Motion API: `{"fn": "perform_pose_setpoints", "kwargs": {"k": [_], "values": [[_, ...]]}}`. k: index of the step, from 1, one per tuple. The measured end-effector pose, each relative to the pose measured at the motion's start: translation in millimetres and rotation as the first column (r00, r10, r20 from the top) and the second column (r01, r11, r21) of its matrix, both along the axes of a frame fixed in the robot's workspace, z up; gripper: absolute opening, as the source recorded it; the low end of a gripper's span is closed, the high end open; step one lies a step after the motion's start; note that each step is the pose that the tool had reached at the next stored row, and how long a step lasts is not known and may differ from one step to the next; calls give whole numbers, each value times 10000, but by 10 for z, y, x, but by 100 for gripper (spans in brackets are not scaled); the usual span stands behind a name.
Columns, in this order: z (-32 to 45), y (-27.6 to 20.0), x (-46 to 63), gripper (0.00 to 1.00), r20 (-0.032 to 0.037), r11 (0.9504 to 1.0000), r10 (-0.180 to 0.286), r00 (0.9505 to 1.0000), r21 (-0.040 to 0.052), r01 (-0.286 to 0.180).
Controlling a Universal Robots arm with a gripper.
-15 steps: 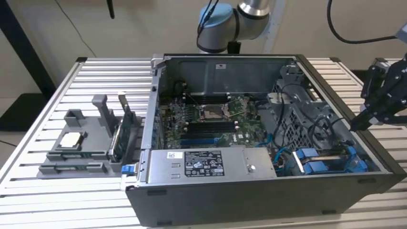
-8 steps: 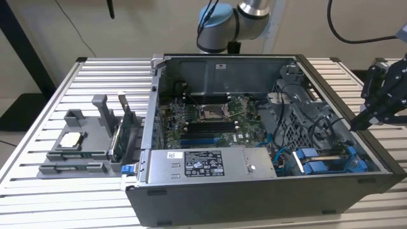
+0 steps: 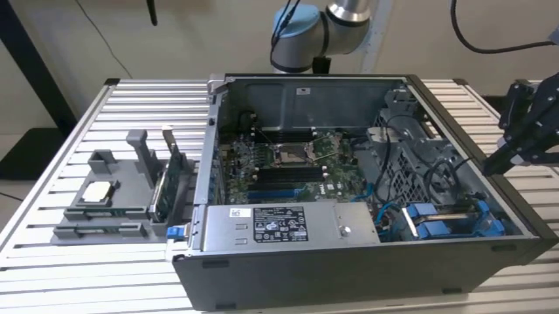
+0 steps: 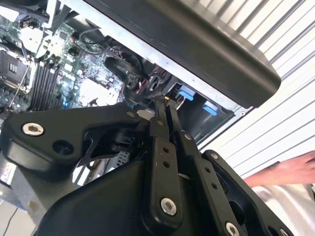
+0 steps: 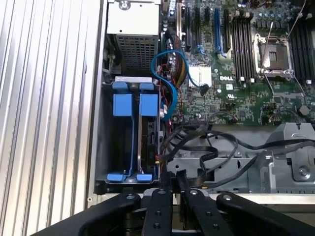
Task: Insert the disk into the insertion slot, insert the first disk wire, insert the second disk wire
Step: 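Insert the second disk wire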
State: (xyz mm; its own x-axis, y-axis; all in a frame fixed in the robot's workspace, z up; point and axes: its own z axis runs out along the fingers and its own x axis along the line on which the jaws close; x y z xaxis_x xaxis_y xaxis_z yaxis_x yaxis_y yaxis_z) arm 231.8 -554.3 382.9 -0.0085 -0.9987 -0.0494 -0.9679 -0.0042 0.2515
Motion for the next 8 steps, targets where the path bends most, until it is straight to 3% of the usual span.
{"fn": "perform_pose_setpoints", "kwargs": {"k": [8], "values": [[17, -19, -147, 16, 0, 10000, 0, 10000, 0, 0]]}}
